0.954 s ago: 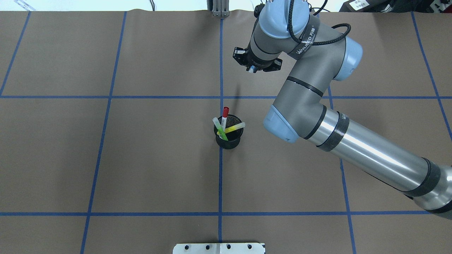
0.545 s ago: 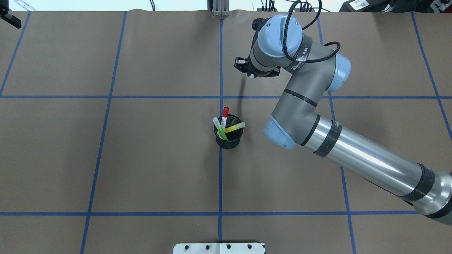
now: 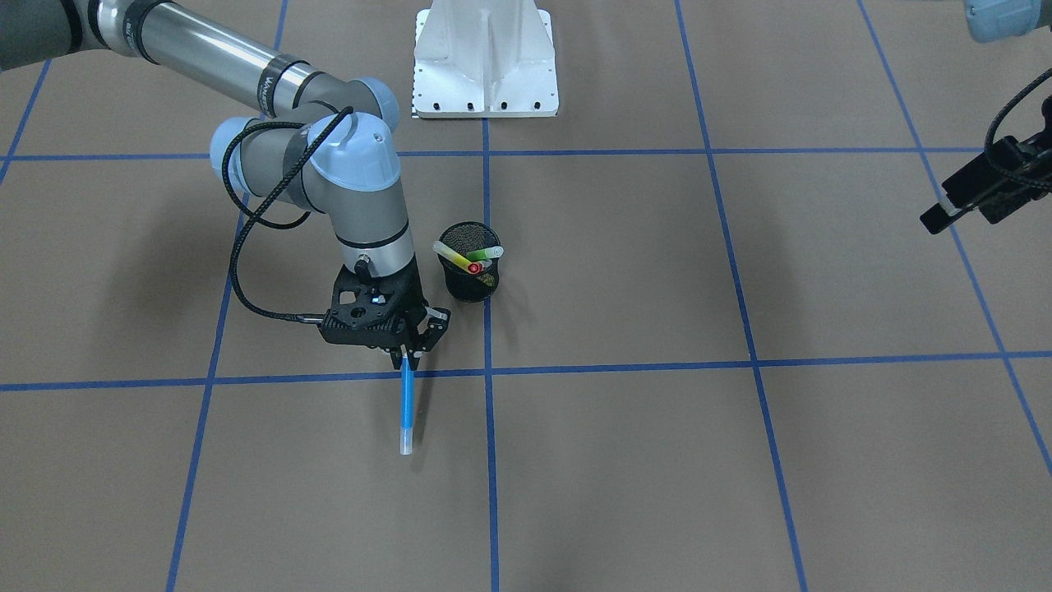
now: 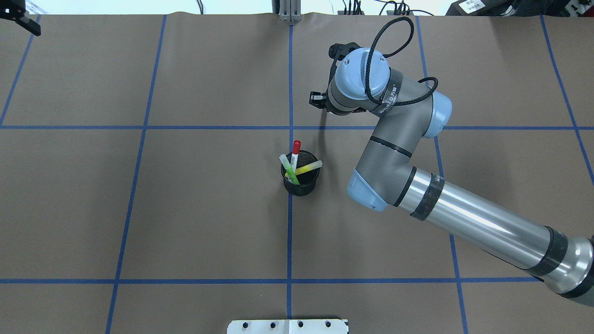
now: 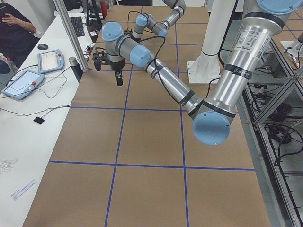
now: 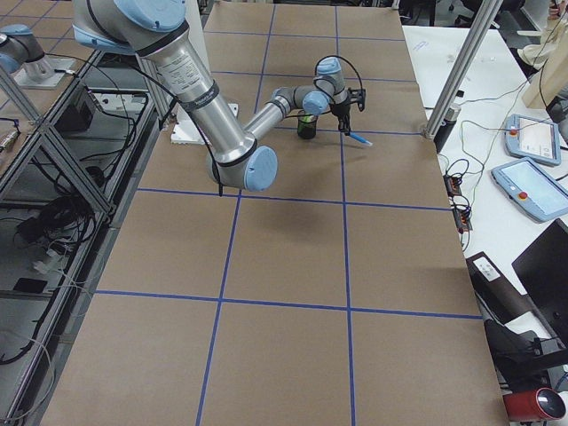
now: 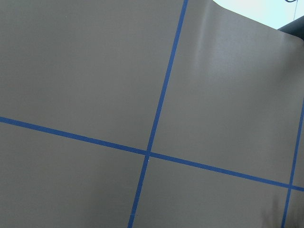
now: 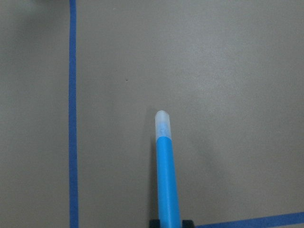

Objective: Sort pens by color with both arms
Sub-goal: 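Carry the blue marker with the right gripper farther from the robot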

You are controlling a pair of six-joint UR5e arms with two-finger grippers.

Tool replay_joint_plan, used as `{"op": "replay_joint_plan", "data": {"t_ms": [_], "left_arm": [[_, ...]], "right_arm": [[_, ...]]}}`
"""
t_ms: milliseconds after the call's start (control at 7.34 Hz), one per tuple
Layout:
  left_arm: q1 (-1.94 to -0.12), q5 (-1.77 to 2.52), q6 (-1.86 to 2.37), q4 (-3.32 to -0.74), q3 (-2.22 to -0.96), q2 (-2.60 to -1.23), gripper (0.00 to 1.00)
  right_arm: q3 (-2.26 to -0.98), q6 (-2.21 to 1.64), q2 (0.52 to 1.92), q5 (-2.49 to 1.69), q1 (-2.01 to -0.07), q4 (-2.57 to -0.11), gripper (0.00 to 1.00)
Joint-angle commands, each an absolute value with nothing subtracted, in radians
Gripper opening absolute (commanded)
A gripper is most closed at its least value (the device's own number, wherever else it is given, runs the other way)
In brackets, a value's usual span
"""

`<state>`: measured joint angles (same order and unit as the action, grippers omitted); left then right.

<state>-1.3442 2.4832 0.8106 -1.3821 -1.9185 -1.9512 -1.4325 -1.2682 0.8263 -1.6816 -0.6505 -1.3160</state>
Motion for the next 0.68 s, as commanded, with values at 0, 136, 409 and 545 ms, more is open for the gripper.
{"op": "replay_joint_plan", "data": {"t_ms": [0, 136, 409, 545], "left_arm": [[-1.341, 2.482, 0.811, -1.382, -1.916, -1.954, 1.00], [-1.341, 2.482, 0.813, -1.381, -1.917, -1.957, 1.00], [-1.341, 2.482, 0.822, -1.381, -1.917, -1.962, 1.00], [-1.336, 2.482, 0.884, -1.382, -1.917, -1.988, 1.00]], "right_arm": [[-1.431, -1.267, 0.834, -1.672, -0.640, -1.309, 0.38], [-1.433, -1.244, 0.833, -1.674, -0.640, -1.308, 0.52], [-1.437, -1.206, 0.833, -1.706, -0.664, -1.312, 0.97], [-1.442, -1.163, 0.833, -1.817, -0.708, -1.315, 0.98]]}}
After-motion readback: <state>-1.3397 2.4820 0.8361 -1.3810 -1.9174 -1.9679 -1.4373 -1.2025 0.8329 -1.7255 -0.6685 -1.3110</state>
